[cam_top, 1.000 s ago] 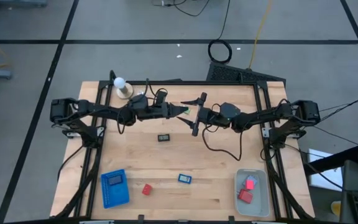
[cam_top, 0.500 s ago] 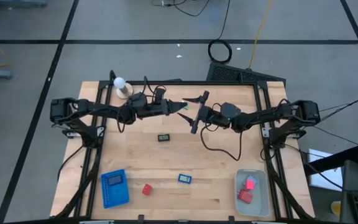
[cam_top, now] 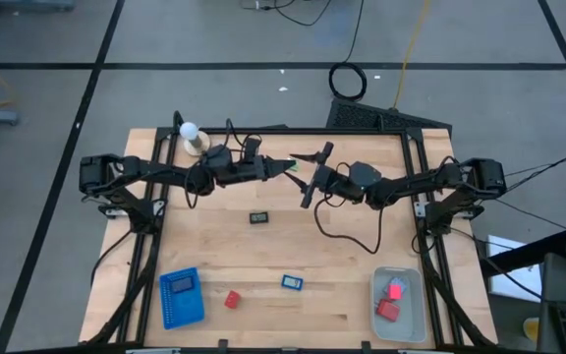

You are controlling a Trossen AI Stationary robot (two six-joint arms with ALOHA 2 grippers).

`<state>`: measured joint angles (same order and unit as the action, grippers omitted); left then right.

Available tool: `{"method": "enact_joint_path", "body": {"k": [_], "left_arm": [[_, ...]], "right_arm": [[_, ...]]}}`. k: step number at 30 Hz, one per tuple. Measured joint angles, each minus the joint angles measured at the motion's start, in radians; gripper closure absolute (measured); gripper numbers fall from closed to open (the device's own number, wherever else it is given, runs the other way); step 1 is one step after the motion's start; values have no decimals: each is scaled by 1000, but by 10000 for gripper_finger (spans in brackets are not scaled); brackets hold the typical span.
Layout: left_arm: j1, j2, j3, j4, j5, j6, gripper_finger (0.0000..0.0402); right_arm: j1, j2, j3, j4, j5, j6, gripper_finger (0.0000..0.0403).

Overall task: Pick & Place Office items
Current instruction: Put the light green charger adapter into the gray bin

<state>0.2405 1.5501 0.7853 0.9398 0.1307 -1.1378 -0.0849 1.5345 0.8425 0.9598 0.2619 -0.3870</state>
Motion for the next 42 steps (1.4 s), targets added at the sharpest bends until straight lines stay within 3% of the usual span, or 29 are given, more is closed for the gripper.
{"method": "enact_joint_path", "body": {"k": [10, 15, 24, 30, 42], "left_arm": [[13, 0, 0, 0, 4, 1, 265], [20, 0, 0, 0, 15, 0, 263], [31, 0, 0, 1, 44, 48, 169], [68, 0, 0, 0, 116, 103, 134], [176, 1, 1, 4, 385, 193, 90]], "right_arm": [[-1, 0, 0, 1, 4, 0, 271], [-1, 0, 0, 1, 7, 5, 276], [0, 0, 0, -3, 76, 7, 274], [3, -4, 0, -8, 77, 7, 275], [56, -110, -2, -108, 43, -7, 275]]}}
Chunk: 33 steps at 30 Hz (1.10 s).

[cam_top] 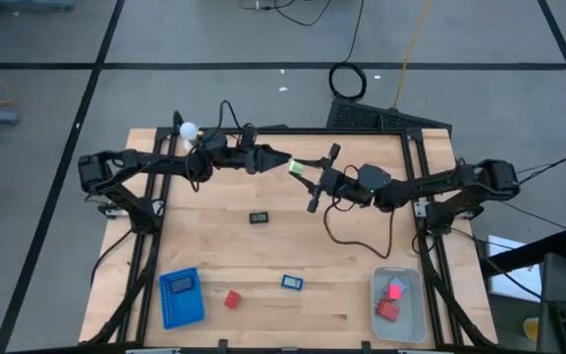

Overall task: Pick & Place Office items
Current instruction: Put the light green charger adapter into the gray bin

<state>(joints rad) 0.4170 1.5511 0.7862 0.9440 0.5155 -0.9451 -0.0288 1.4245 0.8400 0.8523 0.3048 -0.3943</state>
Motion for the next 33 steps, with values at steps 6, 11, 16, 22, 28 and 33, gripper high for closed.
{"method": "enact_joint_path", "body": {"k": [6, 11, 16, 22, 28, 33], "left_arm": [[30, -12, -2, 8, 36, 20, 87], [37, -54, -7, 24, 64, 64, 94], [30, -102, -6, 21, 98, 122, 91], [26, -136, -6, -44, 97, 180, 77], [23, -139, -6, -104, 77, 217, 82], [5, -139, -6, -145, 2, 242, 95]], "right_arm": [[26, -126, 2, -233, -24, 38, 275], [56, -237, 1, -486, -22, 112, 275], [89, -339, 2, -713, -29, 223, 275], [119, -443, 2, -885, -241, 495, 275], [146, -519, 2, -995, -474, 752, 275], [168, -538, 2, -1116, -673, 986, 275]]}}
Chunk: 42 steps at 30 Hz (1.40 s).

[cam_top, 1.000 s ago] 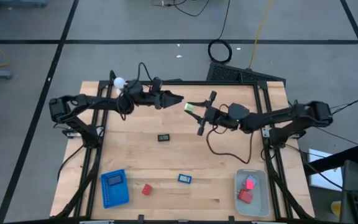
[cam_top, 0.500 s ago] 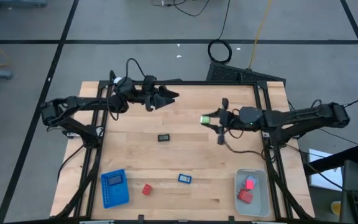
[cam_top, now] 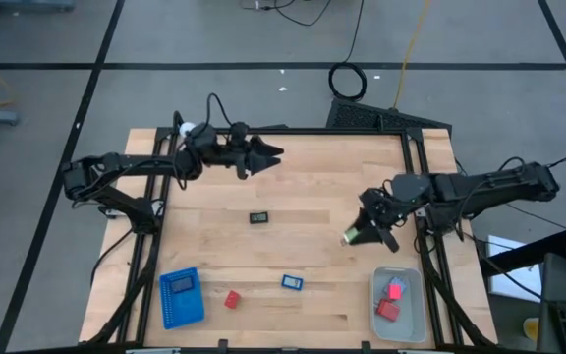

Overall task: Pick & Place Office items
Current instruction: Put the light green charger adapter into the gray bin

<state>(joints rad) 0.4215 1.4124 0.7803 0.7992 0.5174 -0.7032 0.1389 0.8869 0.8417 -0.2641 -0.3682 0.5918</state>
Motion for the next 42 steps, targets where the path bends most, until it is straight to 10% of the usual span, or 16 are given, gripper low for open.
{"method": "enact_joint_path", "body": {"k": [10, 19, 42], "left_arm": [[-68, 0, 0, -18, -123, 21, 93], [-123, 0, 0, -20, -192, 61, 76], [-135, 0, 0, -22, -215, 80, 75]], "right_arm": [[177, 28, 0, -156, -77, 311, 275], [336, 29, -12, -284, 67, 494, 275], [446, 33, -308, -90, 76, 677, 273]]}}
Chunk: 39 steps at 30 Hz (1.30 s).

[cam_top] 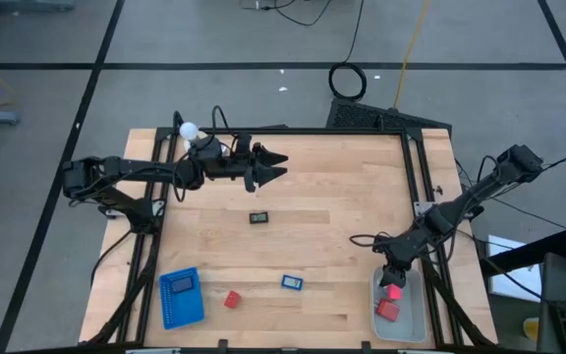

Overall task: Pick & Place Office items
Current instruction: Put the light green charger adapter into the gray bin, then put the purple charger adapter into the gray bin

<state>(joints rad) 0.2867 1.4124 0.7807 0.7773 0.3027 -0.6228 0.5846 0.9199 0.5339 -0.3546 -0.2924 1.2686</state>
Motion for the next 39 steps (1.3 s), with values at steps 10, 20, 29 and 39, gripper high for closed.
{"method": "enact_joint_path", "body": {"k": [10, 20, 29, 39], "left_arm": [[0, 0, 0, 0, 0, 6, 88], [0, 0, 0, 0, 0, 12, 78], [0, 0, 0, 0, 1, 13, 86], [21, 0, 0, -6, 101, -18, 69]], "right_arm": [[0, 0, -7, 0, -24, 37, 262], [0, 0, -7, -1, -24, 65, 199], [0, -4, -7, 115, -24, 76, 182], [-5, -126, -7, 471, 80, -70, 184]]}}
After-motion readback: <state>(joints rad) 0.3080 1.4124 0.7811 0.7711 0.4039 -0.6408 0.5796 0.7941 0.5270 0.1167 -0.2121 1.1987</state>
